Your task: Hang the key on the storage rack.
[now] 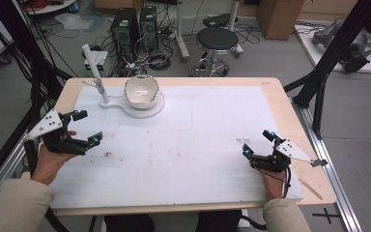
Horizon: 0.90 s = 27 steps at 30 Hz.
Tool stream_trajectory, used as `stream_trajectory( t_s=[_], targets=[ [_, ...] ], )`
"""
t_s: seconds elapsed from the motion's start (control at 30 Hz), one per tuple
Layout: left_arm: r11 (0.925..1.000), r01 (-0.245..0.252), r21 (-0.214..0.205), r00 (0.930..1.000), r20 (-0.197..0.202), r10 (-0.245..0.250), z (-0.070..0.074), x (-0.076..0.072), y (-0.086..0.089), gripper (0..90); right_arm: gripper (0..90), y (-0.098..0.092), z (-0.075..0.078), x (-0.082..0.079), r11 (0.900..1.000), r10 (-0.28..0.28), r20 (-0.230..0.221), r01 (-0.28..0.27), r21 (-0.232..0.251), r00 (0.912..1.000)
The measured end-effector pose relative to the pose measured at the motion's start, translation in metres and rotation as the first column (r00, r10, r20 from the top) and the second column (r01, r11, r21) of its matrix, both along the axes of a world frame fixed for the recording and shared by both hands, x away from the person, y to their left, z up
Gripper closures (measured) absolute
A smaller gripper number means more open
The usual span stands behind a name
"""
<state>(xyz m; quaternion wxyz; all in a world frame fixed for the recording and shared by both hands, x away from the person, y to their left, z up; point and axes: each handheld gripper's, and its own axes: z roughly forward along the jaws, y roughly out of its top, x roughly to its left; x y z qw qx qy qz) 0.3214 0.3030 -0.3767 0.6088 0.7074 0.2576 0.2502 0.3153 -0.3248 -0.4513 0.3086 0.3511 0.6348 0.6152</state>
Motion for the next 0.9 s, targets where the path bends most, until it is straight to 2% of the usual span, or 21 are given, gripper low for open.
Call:
stream_trajectory(
  t_s=[0.13,0.23,0.3,0.5,0.6,0.7,0.8,0.9],
  targets=[
    [0.9992,-0.024,-0.032,0.9997,-0.001,0.024,-0.021,-0.01,-0.004,1.7,0.5,0.0,0.0,0.0,1.0,0.001,-0.004,-0.001,0.004,1.0],
    [0.9973,-0.046,-0.056,0.9987,0.018,0.047,-0.033,-0.018,-0.007,1.7,0.4,0.0,0.0,0.0,1.0,0.0,-0.001,0.0,0.001,1.0],
    [0.9955,-0.043,-0.084,0.9984,0.034,0.046,-0.041,-0.023,-0.01,1.7,0.4,0.0,0.0,0.0,1.0,0.001,-0.001,-0.001,0.001,1.0],
    [0.9944,-0.056,-0.09,0.9975,0.038,0.06,-0.063,-0.033,-0.016,1.7,0.5,0.0,0.0,0.0,1.0,0.0,0.001,0.0,0.0,1.0],
    [0.9936,-0.073,-0.085,0.9971,0.014,0.075,-0.073,-0.035,-0.017,1.7,0.5,0.0,0.0,0.0,1.0,0.002,0.0,-0.002,0.0,1.0],
    [0.9913,-0.094,-0.092,0.9945,0.038,0.098,-0.075,-0.037,-0.017,1.7,0.5,0.0,0.0,0.0,1.0,-0.001,0.002,0.001,-0.001,1.0],
    [0.9892,-0.117,-0.088,0.988,0.091,0.125,-0.076,-0.043,-0.018,1.7,0.4,0.0,0.0,0.0,1.0,-0.005,0.001,0.005,-0.003,1.0],
    [0.9857,-0.134,-0.103,0.9855,0.091,0.143,-0.076,-0.044,-0.017,1.7,0.5,0.001,0.0,0.0,1.0,-0.003,0.004,0.003,-0.009,1.0]
  ],
)
